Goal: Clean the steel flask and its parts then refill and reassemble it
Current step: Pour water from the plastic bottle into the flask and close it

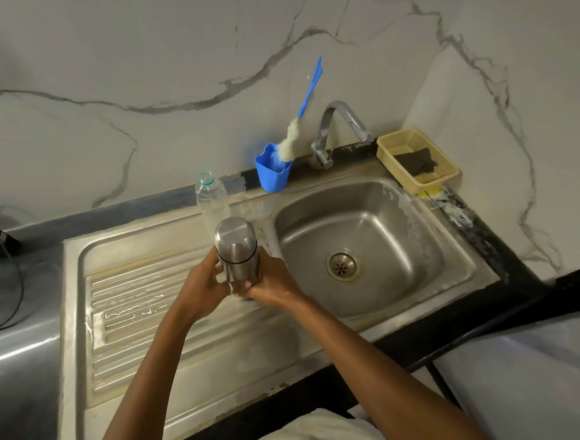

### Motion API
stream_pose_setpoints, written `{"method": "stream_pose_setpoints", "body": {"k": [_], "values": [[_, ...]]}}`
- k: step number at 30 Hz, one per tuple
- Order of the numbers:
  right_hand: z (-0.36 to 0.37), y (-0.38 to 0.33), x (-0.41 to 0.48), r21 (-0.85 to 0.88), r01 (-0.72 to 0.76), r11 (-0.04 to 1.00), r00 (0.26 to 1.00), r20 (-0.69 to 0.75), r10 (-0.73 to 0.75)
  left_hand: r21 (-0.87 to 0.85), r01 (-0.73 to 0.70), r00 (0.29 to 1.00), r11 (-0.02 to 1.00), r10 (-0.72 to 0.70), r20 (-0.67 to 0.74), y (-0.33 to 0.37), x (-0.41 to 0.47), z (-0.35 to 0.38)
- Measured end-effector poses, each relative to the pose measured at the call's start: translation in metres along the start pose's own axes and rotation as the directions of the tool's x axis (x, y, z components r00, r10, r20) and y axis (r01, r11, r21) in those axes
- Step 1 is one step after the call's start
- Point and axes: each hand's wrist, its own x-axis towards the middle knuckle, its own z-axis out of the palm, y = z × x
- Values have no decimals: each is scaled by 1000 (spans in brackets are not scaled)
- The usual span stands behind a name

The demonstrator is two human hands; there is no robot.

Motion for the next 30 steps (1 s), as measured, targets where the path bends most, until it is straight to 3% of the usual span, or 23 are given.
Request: {"method": "stream_pose_setpoints", "body": {"k": [17,21,24,27,30], "values": [[3,7,30,-11,162,987,954,257,-154,10,54,980,999,-51,-194,4,-22,2],[-13,5,36,-64,214,975,926,330,-181,4,75,995,997,-75,-59,-7,-22,-9],[-37,7,51,-201,198,959,960,237,-148,58,134,990,989,-132,-47,-19,-19,-34],[-55,6,72,-270,100,958,995,48,-90,134,164,974,977,-138,-180,-20,-2,-55],[-59,-7,101,-346,87,934,996,1,-92,117,144,957,983,-108,-270,-4,27,-69]]}}
